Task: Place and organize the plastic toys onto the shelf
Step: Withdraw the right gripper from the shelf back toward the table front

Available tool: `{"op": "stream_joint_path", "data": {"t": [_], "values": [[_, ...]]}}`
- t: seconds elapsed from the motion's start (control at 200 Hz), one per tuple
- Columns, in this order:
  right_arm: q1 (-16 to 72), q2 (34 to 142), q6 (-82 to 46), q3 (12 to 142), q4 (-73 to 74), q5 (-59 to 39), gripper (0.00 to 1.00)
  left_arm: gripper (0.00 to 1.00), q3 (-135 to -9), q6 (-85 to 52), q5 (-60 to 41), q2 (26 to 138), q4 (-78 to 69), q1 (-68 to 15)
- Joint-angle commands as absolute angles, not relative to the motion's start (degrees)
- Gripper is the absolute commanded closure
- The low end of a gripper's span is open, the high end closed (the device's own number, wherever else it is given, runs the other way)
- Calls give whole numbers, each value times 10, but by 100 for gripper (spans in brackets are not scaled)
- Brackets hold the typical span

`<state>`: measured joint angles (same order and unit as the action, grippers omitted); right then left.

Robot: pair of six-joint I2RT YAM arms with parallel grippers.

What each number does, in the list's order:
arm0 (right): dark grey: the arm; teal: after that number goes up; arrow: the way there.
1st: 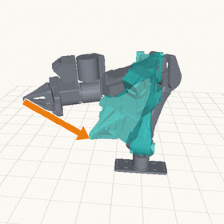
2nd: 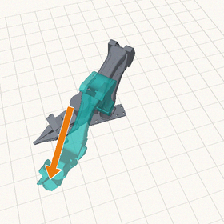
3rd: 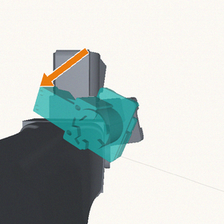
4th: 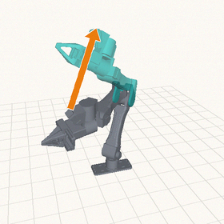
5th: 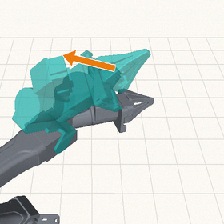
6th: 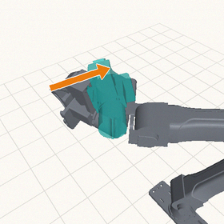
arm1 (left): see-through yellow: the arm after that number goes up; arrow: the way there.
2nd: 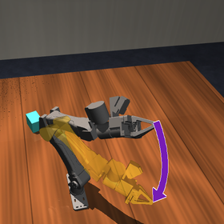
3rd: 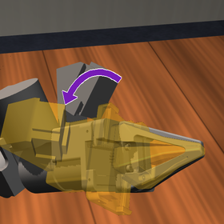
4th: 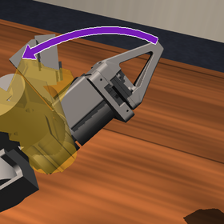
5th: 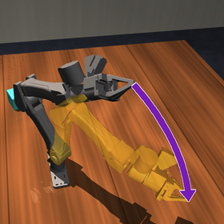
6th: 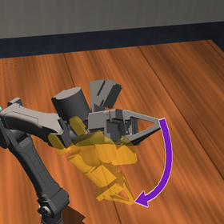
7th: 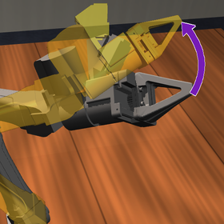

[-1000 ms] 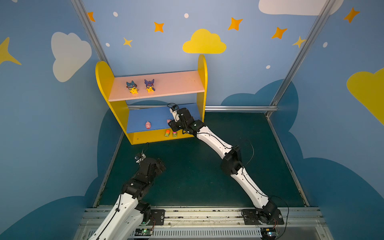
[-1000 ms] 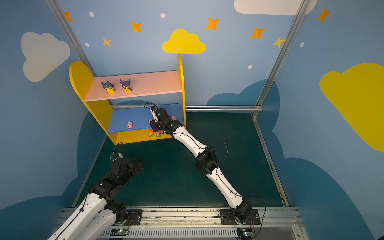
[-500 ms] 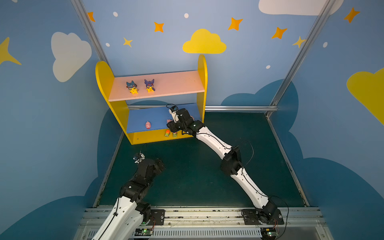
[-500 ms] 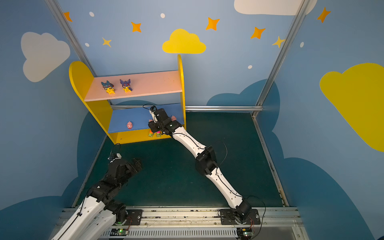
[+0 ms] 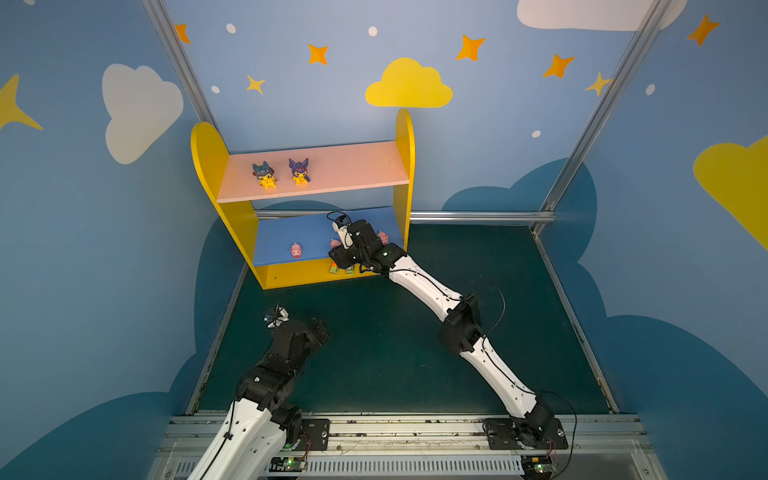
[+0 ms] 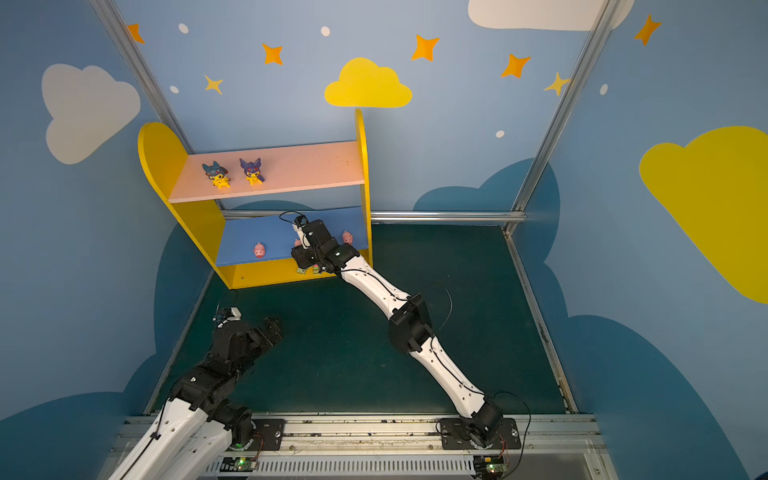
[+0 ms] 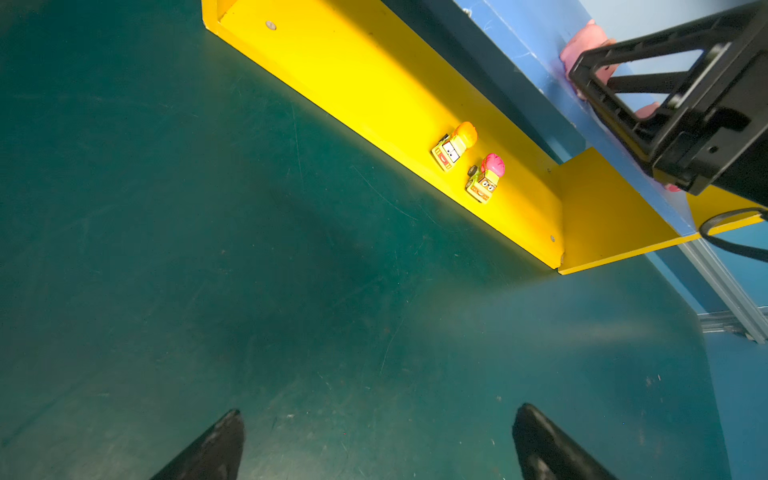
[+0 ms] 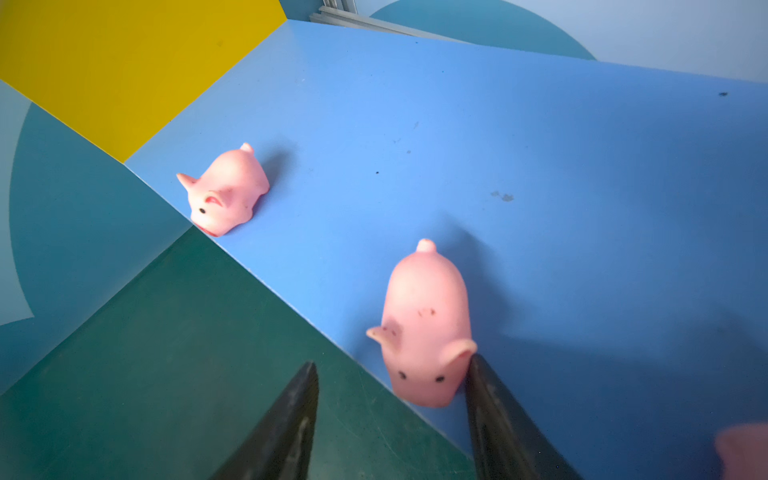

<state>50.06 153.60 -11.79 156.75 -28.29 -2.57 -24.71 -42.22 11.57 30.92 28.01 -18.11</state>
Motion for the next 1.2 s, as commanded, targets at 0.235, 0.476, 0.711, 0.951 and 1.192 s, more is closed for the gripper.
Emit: {"op": "stream_joint_path", "data": {"t": [0.235, 0.476, 0.711, 0.951, 1.192], "values": [[505, 1436, -111, 1540, -324, -36, 29, 0, -260, -417, 125, 309, 301, -179], [517, 1295, -149, 1315, -283, -57, 24, 0, -270, -421, 127, 301, 328, -179], [524, 1090, -161, 1015, -245, -61, 19, 0, -263, -413, 160, 287, 334, -190], [519, 810, -168, 716, -266, 48, 15, 0, -286, -425, 234, 276, 417, -222], [499, 583, -228, 490, -272, 126, 15, 0, -270, -447, 304, 185, 468, -294]]}}
